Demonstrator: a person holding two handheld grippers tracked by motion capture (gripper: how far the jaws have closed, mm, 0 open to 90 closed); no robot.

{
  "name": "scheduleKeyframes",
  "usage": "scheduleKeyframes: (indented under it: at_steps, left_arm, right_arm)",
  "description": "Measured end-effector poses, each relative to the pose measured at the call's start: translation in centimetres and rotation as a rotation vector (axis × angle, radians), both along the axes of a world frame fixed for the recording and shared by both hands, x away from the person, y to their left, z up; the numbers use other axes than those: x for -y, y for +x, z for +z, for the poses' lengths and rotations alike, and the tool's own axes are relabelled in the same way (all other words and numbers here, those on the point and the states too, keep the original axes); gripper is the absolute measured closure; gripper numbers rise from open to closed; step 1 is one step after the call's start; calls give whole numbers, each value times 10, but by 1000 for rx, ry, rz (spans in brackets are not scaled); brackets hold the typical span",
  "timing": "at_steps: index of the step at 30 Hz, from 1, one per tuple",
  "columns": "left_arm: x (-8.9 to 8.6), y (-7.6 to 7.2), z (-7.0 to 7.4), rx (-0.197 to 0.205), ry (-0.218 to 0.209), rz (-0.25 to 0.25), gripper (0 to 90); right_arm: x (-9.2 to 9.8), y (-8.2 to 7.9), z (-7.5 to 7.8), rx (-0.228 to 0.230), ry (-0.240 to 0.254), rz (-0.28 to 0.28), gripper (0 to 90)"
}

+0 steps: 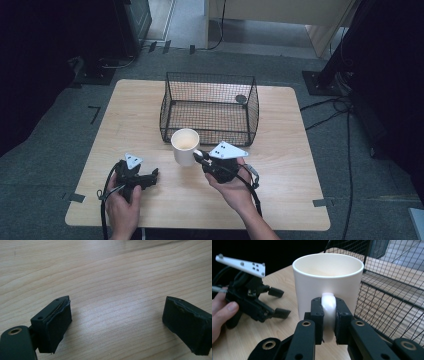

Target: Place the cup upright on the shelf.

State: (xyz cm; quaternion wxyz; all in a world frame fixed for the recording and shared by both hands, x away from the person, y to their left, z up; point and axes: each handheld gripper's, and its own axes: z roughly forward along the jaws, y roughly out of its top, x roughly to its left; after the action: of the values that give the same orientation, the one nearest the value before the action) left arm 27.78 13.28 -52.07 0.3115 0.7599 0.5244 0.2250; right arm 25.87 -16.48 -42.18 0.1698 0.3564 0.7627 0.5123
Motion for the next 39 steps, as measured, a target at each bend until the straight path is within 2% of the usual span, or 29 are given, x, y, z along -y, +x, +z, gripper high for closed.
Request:
scheduleKeyframes:
  at_steps: [13,27,29,39]
  left_arm:
    - [0,0,0,0,-2,1,93]
    - [0,0,0,-1,0,0,93]
    - [0,0,0,-1,0,0,93]
    - [0,0,0,-1,0,0,93]
  right_arm:
    - [8,18,28,34,23,-26,804]
    - [12,43,52,64,25,-57,804]
    - [12,48,55,66,36,-54,804]
    - [11,67,64,77,37,-77,804]
